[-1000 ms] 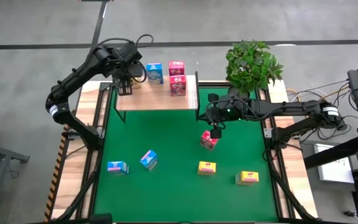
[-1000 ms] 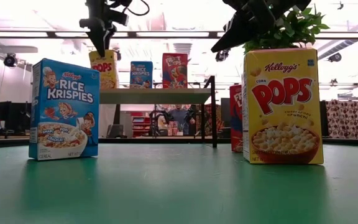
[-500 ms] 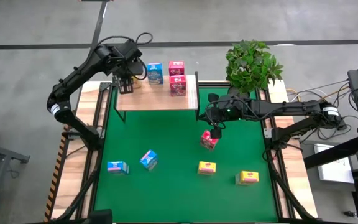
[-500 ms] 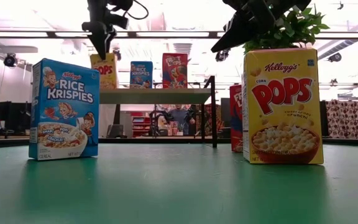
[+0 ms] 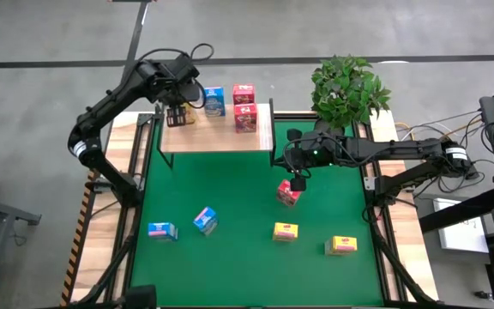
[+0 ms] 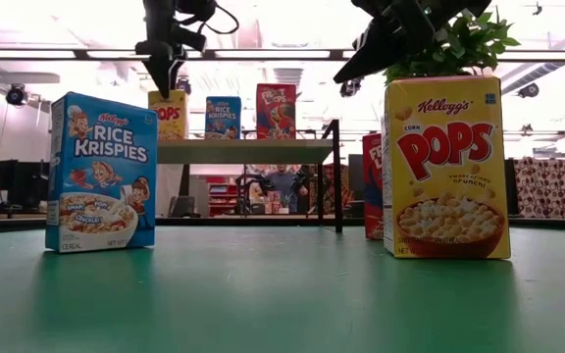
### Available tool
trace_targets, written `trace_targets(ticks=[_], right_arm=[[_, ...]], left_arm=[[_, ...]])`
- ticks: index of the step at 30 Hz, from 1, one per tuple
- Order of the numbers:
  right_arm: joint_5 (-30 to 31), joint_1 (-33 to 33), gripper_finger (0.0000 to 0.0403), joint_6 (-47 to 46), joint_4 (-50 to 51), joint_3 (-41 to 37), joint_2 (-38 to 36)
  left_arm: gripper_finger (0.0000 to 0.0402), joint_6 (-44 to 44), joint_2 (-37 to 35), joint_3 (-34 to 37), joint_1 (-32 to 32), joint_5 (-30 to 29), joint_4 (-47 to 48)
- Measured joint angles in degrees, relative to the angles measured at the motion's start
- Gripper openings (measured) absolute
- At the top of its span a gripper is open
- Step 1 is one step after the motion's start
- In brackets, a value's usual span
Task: Stack cereal on shelf
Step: Adjust the yellow cereal on the shelf
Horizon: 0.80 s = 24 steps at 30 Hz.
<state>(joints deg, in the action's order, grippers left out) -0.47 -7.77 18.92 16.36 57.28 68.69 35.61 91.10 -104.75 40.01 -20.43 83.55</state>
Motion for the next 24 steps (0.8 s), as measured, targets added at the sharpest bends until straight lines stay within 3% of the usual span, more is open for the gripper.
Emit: trace_targets(ticks=[7,15,17,21,24], right_arm=[[0.00,0.00,0.0013,0.02,0.27,0.00,0.00],[0.01,0.00,0.0013,-0.33,0.27,0.00,0.00],[0.00,0.00,0.0013,-0.39,0.25,0.00,0.00],[0.00,0.00,0.0013,-0.37,0.25,0.00,0.00],[0.00,0.00,0.0013,-0.37,0.22,0.00,0.00]], left_arm=[[0.0220,-1.61,-0.23,-3.49,-0.81,-0.02,0.27],[0.0220,-15.87,-0.31,-11.04,-4.94,0.44,3.46],[0.0219,-20.92,-0.38,-12.51,-6.11,4.06,4.40],[0.0211,-27.48,-0.77,-12.20,-7.90,17.29,5.52],[0.0200,-28.92,-1.32,-8.99,-10.04,19.44,4.55]])
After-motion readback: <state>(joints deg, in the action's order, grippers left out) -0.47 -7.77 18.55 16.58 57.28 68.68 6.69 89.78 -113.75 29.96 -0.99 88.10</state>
